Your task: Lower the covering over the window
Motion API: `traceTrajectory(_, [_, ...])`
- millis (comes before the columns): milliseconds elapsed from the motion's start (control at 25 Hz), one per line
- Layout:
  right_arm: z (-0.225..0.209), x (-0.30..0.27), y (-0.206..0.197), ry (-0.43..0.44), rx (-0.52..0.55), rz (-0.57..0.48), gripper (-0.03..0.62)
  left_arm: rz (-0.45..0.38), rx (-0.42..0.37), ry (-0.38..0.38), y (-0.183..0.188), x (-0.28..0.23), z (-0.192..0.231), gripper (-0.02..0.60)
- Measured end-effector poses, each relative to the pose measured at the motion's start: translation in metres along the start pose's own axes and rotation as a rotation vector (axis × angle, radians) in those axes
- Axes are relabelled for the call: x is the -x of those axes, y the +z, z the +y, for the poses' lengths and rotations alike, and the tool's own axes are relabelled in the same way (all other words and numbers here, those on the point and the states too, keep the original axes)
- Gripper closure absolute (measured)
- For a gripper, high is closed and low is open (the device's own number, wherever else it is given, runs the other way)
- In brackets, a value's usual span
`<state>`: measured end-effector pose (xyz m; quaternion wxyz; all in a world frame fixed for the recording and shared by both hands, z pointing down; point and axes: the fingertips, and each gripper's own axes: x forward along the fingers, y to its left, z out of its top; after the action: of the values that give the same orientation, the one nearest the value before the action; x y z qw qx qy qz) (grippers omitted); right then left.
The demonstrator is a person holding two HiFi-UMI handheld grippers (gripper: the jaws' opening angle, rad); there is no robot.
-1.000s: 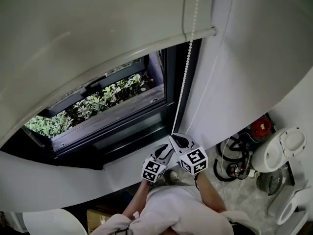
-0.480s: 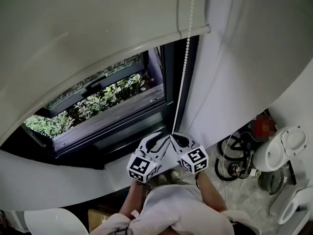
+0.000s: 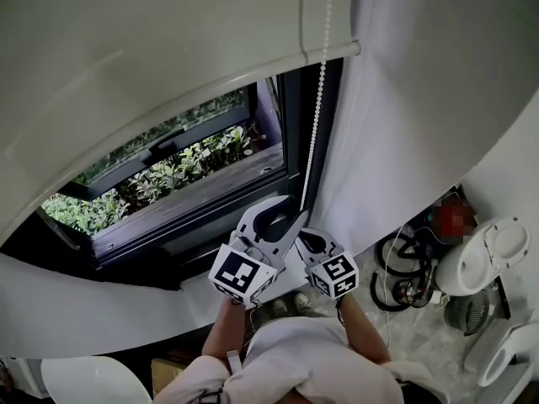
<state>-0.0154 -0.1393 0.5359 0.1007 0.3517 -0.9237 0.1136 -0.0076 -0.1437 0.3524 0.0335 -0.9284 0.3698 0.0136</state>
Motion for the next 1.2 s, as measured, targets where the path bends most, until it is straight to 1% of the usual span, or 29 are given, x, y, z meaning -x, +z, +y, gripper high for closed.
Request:
traceTrajectory(120, [0.001, 0.001, -0.001, -0.002, 0.0, -0.002, 0.599, -0.035, -0.04, -0.011, 0.024, -0.008, 0.002, 0.462])
traceTrajectory(280, [0.002, 0.001, -0.002, -0.002, 0.003, -0.004, 0.599, -0.074, -0.045, -0.041, 0.052, -0.018, 0.002, 0.463])
traceTrajectory(360, [0.002, 0.001, -0.001, -0.002, 0.002, -0.005, 0.599, -0.083, -0.054, -0.052, 0.06, -0.021, 0.002, 0.487])
traceTrajectory(480, [0.002, 0.001, 0.0, -0.004, 0.002, -0.005, 0.599, -0.084, -0.066, -0.069, 0.064, -0.026, 0.0, 0.56])
traceTrajectory(520, [0.002, 0.0, 0.0, -0.005, 0.005, -0.001, 0.599, -0.083, -0.069, -0.071, 0.063, -0.026, -0.001, 0.563])
traceTrajectory(680, [0.0, -0.006, -0.02, -0.013, 0.012, 0.057, 0.599, -0.037, -0.082, -0.065, 0.044, -0.026, -0.007, 0.566])
traceTrajectory(1000, [0.0, -0.014, -0.065, -0.004, -0.03, 0.153, 0.599, 0.026, -0.031, -0.054, -0.002, -0.024, -0.012, 0.566])
traceTrajectory(1200, [-0.001, -0.019, -0.099, -0.008, -0.054, 0.221, 0.599, 0.068, 0.009, -0.053, -0.038, -0.018, -0.013, 0.568])
